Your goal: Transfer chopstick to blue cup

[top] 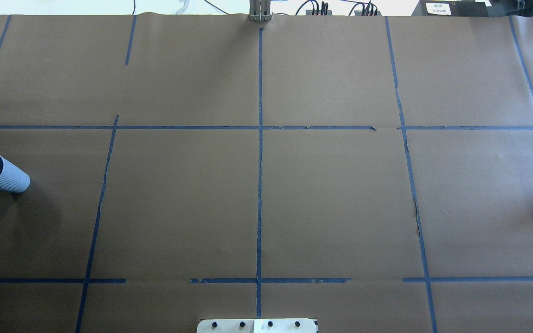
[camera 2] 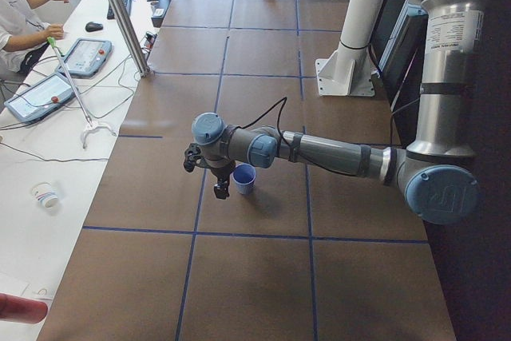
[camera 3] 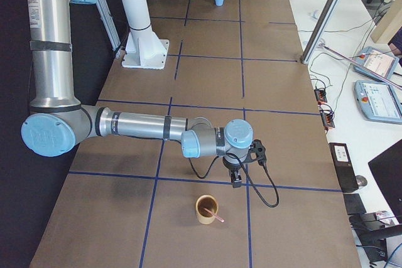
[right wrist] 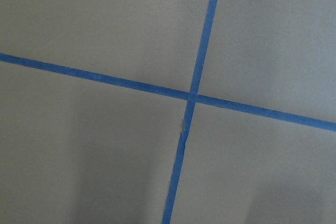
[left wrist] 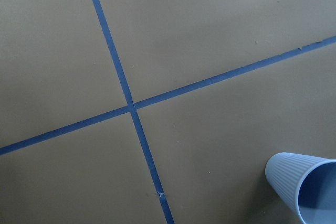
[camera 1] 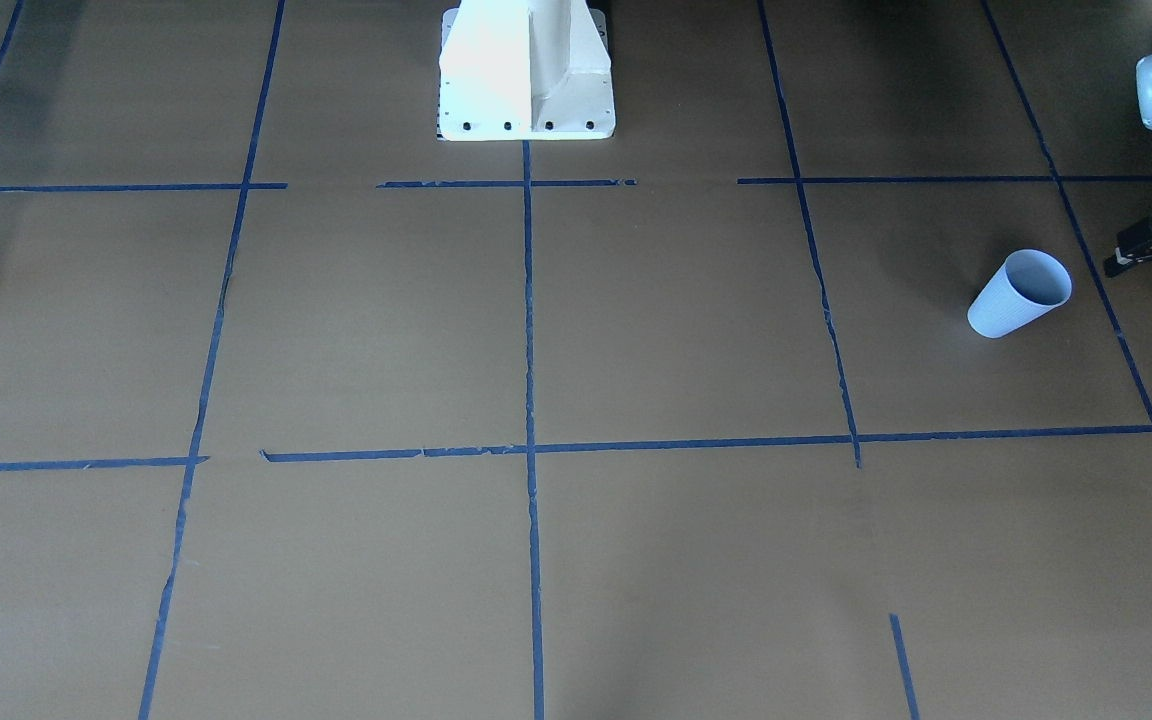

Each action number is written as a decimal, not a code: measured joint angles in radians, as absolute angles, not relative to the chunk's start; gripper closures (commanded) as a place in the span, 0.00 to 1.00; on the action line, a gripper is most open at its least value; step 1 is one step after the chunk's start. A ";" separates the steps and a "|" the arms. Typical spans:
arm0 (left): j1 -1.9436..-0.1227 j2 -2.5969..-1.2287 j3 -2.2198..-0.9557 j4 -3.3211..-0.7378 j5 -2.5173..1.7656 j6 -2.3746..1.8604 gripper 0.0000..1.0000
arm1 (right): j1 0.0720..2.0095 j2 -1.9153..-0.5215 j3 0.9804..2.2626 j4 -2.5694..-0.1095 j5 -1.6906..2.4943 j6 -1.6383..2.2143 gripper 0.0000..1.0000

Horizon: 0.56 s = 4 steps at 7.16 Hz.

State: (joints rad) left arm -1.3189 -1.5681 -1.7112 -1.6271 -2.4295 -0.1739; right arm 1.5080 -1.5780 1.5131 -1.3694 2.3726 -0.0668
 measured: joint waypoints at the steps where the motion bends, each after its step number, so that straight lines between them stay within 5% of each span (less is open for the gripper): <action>1: -1.302 -1.568 -1.710 -1.627 -2.429 -0.179 0.00 | 1.508 -1.580 1.513 -1.365 2.384 -0.066 0.00; 4: -1.253 -1.569 -1.701 -1.627 -2.429 -0.185 0.01 | 1.508 -1.582 1.513 -1.361 2.391 -0.066 0.00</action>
